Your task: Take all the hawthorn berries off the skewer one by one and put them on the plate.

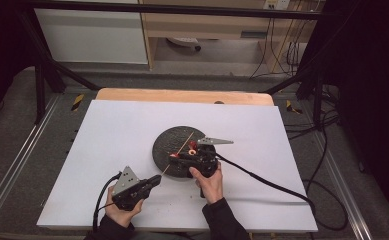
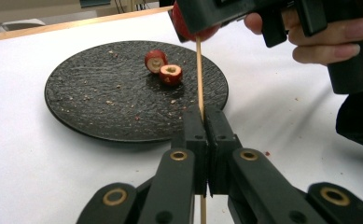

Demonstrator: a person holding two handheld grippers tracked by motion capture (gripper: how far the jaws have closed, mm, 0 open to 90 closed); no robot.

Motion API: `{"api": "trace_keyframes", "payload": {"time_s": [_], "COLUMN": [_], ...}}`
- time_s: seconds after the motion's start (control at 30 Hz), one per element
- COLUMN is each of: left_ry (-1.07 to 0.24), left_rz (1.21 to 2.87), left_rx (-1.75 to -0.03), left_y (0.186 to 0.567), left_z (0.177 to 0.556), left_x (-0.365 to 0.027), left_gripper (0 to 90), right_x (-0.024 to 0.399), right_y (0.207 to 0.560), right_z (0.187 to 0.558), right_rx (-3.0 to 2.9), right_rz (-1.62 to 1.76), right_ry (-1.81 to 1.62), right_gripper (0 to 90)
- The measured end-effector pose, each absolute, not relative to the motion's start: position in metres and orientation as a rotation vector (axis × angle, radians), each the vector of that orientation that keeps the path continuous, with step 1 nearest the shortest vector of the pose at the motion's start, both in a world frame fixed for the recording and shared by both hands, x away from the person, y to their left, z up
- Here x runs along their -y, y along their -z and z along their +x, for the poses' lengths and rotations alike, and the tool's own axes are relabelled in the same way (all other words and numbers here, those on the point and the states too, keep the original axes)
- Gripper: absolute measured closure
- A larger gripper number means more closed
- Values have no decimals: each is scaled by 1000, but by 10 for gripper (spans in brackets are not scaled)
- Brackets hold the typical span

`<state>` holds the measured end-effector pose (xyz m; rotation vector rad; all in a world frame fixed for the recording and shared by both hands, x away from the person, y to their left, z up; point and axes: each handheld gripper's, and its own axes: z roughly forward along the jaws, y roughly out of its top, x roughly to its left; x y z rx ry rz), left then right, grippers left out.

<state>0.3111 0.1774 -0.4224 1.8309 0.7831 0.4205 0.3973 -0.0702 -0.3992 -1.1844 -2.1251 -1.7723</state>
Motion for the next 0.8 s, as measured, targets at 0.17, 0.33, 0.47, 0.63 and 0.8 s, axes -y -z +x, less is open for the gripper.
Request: {"api": "trace_keyframes", "payload": {"time_s": [0.17, 0.33, 0.47, 0.63, 0.8], "left_ry": [-422, -423, -424, -427, -427], "left_rz": [1823, 1815, 1813, 1809, 1805], "left_rx": [-778, -773, -771, -766, -766], "left_y": [421, 421, 420, 419, 419], "left_z": [310, 310, 310, 309, 309], "left_x": [-178, -179, -179, -180, -180], "left_gripper": [885, 885, 885, 885, 885], "right_x": [76, 81, 85, 90, 93], "right_y": [391, 384, 380, 374, 370], "right_z": [402, 407, 411, 416, 420], "right_rx": [2120, 2118, 2114, 2108, 2107], "right_rz": [-1193, -1202, -1206, -1211, -1217], "right_ry": [1790, 1800, 1803, 1815, 1815], "right_gripper": [658, 659, 659, 660, 660]}}
